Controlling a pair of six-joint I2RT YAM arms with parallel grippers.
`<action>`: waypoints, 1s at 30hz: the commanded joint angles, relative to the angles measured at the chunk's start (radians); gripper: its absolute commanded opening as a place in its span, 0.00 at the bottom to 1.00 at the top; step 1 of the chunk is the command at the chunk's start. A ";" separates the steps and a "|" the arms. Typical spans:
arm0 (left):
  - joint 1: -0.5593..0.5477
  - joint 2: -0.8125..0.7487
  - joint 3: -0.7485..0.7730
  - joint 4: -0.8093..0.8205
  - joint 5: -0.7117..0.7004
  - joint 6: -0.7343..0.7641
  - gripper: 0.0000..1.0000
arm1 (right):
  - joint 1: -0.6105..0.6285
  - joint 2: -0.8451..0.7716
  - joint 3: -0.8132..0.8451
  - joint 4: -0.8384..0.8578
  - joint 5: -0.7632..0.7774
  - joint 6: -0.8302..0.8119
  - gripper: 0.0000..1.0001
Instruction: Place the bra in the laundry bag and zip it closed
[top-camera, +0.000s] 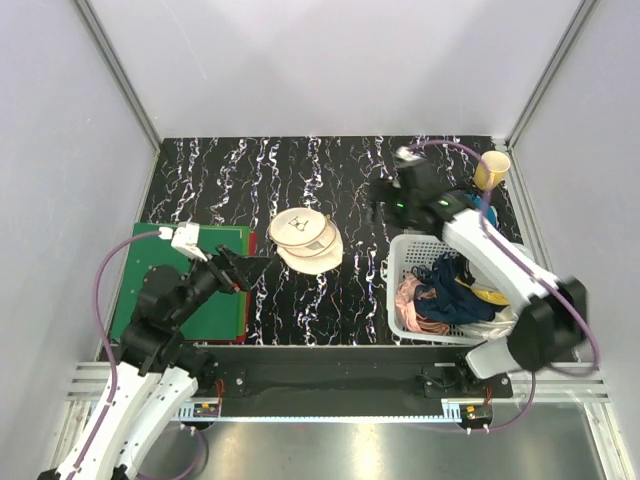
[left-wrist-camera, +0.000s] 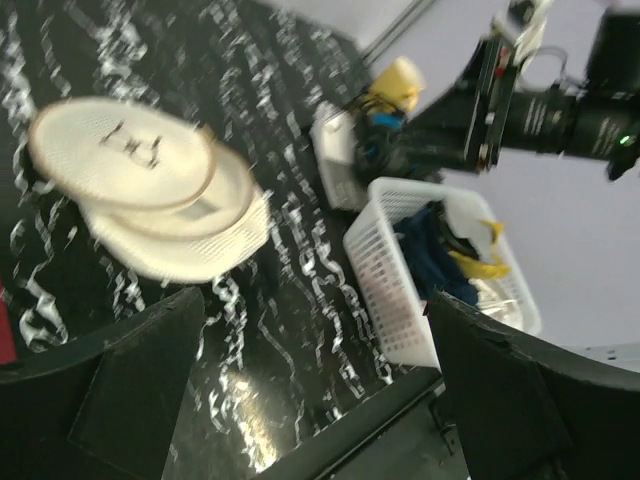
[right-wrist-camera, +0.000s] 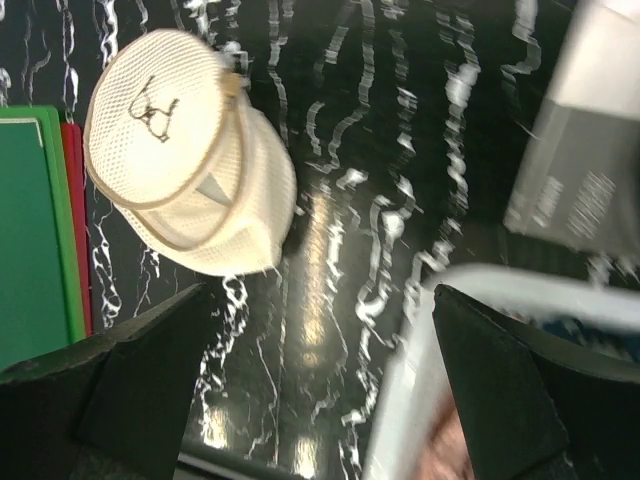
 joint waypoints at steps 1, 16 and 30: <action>-0.002 0.031 0.068 -0.143 -0.142 -0.035 0.99 | 0.130 0.230 0.191 0.059 0.182 -0.090 1.00; -0.002 -0.038 0.215 -0.527 -0.688 -0.175 0.86 | 0.319 0.567 0.291 0.520 -0.123 -0.481 0.82; -0.002 -0.027 0.215 -0.511 -0.628 -0.124 0.83 | 0.399 0.769 0.412 0.542 -0.253 -0.637 0.82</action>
